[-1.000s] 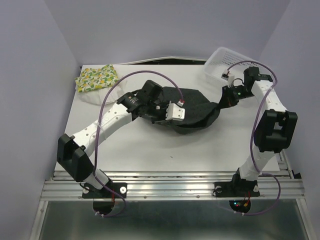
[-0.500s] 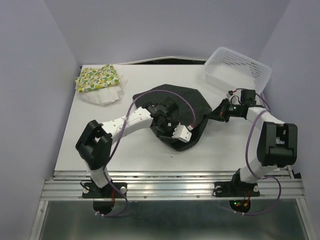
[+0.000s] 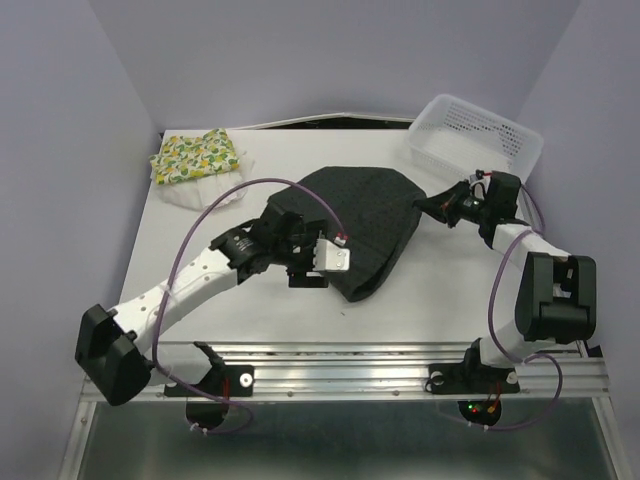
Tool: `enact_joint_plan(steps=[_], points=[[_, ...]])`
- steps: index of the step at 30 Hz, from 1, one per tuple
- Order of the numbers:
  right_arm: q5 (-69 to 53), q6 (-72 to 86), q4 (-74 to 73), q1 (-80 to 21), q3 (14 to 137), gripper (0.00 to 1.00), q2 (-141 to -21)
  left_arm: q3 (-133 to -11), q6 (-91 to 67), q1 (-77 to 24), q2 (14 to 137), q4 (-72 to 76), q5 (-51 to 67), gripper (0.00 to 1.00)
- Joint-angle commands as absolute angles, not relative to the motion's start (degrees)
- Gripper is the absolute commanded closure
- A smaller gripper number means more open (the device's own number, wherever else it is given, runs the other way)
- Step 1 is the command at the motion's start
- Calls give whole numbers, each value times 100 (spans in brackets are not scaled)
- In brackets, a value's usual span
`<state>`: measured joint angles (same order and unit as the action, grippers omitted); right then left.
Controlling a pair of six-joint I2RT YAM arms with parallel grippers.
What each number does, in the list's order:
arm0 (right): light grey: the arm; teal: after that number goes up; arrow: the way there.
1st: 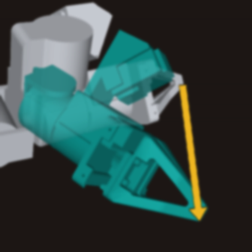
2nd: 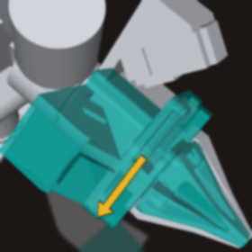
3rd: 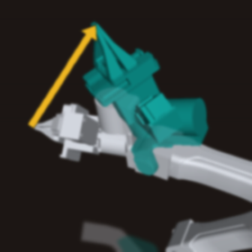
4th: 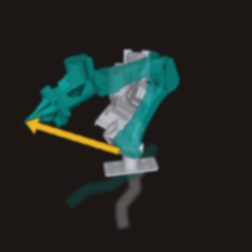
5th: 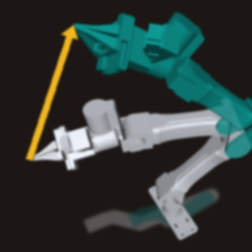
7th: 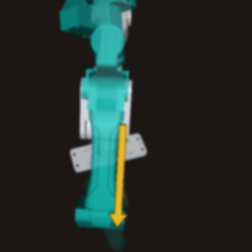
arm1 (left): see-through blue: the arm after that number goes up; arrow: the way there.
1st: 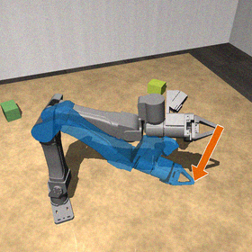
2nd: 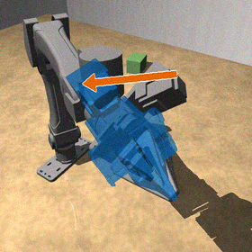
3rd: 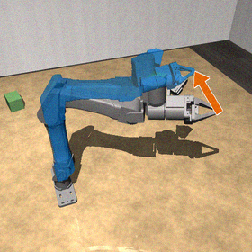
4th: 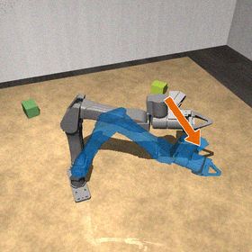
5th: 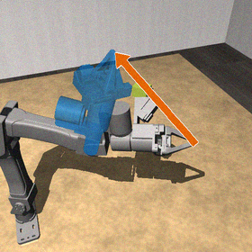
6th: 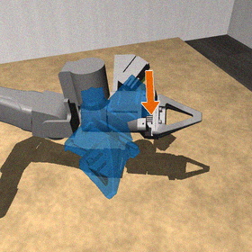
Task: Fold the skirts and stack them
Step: Flatten the skirt out
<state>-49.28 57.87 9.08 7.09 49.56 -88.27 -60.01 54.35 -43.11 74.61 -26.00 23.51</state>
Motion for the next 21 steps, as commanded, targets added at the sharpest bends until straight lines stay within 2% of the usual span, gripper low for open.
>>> enact_joint_plan(steps=[1,3,4,9,13,21], points=[[-4703,6574,1872,738,4764,99,-8728,-5451,4967,-4377,7119,-2251,2619,14],[-4632,6670,1951,738,4676,99,-8684,-5118,4546,-4490,7119,-1786,2689,21],[-4614,6697,1951,738,4667,99,-8657,-4985,4396,-4578,7128,-1584,2637,22],[-4456,6697,1942,738,4658,99,-8569,-4501,3999,-5403,7504,-450,2032,22],[-4403,6767,1942,738,4667,99,-8596,-4535,3806,-5546,7927,-35,1881,24],[-4386,6829,1916,738,4650,99,-8604,-4693,3595,-5686,8700,791,1731,21]])
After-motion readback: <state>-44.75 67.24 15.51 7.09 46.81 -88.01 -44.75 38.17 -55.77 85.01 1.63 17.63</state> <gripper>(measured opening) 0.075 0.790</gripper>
